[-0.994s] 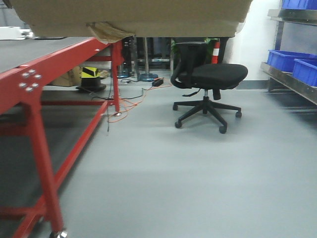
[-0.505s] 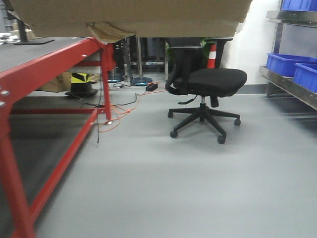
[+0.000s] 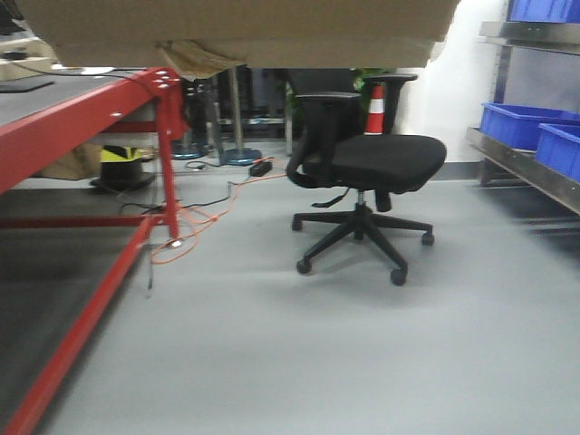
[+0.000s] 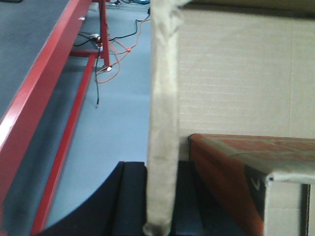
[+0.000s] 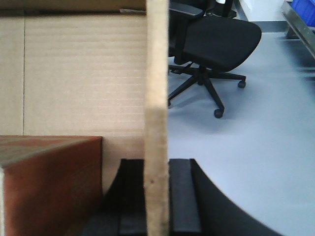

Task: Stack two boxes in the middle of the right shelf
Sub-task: 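Carry the box stack with both grippers while driving away from the workbench, then carry the box stack with both grippers toward the steel shelf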

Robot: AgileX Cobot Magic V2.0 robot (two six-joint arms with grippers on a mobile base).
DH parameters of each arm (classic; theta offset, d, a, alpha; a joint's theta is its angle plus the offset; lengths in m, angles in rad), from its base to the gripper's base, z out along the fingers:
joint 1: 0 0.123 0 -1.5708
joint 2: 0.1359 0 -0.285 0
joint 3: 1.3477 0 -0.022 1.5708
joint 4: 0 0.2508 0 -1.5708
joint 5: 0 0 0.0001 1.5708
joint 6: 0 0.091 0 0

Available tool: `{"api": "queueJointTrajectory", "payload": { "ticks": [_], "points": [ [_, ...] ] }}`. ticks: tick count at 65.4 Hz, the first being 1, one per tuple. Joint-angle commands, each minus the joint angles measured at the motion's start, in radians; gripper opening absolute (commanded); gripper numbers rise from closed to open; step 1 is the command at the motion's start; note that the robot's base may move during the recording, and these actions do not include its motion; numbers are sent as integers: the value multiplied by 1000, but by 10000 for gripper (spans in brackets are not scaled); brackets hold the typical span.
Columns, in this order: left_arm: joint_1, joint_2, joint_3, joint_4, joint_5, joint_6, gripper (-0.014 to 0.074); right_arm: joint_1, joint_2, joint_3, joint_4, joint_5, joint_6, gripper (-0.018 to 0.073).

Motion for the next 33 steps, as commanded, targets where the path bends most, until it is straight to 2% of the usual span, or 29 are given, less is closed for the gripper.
{"api": "queueJointTrajectory", "payload": {
  "ticks": [1, 33],
  "points": [
    [2, -13, -12, 32, -33, -11, -111, -7, -14, -14, -39, -22, 1, -153],
    [2, -13, -12, 32, -33, -11, -111, -7, -14, -14, -39, -25, 1, -153]
  ]
}}
